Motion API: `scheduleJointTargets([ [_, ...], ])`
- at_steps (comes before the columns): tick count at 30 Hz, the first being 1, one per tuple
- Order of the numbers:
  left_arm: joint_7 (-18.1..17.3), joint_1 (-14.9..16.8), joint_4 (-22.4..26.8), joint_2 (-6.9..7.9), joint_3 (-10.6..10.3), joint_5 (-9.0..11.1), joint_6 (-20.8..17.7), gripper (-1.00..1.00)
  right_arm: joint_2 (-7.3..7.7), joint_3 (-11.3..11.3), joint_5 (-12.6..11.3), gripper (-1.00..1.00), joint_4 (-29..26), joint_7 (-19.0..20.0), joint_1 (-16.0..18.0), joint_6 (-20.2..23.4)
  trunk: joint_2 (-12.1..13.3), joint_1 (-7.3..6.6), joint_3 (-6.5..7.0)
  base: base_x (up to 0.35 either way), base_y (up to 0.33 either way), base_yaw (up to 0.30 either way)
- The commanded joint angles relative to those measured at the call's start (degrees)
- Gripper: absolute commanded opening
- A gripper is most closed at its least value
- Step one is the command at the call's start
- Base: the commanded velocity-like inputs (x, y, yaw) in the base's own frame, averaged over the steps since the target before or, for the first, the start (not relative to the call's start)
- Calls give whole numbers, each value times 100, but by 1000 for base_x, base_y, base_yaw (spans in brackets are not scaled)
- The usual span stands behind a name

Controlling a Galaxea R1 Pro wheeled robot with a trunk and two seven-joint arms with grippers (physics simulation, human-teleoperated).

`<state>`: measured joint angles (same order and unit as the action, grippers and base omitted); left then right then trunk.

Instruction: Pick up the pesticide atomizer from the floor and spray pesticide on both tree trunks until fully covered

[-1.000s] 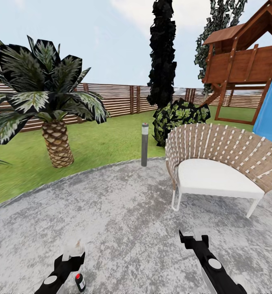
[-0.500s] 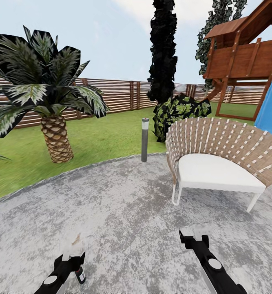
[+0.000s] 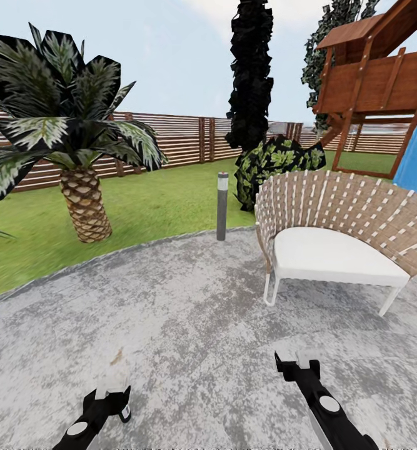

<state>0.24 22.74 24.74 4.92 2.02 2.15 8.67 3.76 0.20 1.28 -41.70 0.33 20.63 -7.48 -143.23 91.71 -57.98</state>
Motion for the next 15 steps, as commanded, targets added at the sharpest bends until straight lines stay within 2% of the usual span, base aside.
scheduleJointTargets([
  [1, 14, 3, -6, 0, 0, 21, 25, 100, 2, 4, 13, 100, 3, 5, 3, -16, -4, 1, -29, 0, 0, 0],
  [10, 37, 1, -12, 0, -1, 21, 68, 100, 2, 6, 13, 100, 4, 3, 3, -16, -16, 24, -231, 0, 0, 0],
  [15, 41, -5, -72, 0, -12, 22, 464, 100, 2, 6, 13, 100, 4, 3, 3, -16, -22, 37, -342, 0, 0, 0],
])
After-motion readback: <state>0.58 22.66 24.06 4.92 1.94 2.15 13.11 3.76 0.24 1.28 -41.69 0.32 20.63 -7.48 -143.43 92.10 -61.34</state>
